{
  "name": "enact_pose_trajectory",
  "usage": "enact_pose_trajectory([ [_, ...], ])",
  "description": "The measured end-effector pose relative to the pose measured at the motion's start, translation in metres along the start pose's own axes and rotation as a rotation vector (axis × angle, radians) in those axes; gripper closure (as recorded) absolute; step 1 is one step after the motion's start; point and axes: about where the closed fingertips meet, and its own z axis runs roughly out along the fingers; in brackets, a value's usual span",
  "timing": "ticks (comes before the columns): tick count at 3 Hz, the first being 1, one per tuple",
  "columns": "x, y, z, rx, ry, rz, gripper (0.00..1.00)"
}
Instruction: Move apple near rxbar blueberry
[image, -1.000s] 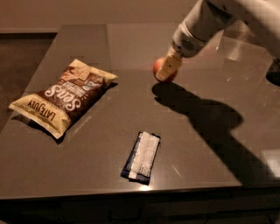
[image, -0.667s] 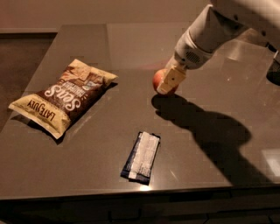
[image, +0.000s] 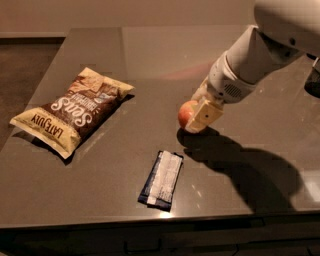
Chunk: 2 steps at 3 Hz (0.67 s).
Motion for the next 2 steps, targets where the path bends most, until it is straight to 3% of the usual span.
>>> enact_pose_trajectory([
  [1, 0.006, 0.019, -0.002, -0.015, -0.001, -0.023, 0.85],
  [2, 0.010, 0.034, 0.002, -0.037, -0.002, -0.041, 0.62],
])
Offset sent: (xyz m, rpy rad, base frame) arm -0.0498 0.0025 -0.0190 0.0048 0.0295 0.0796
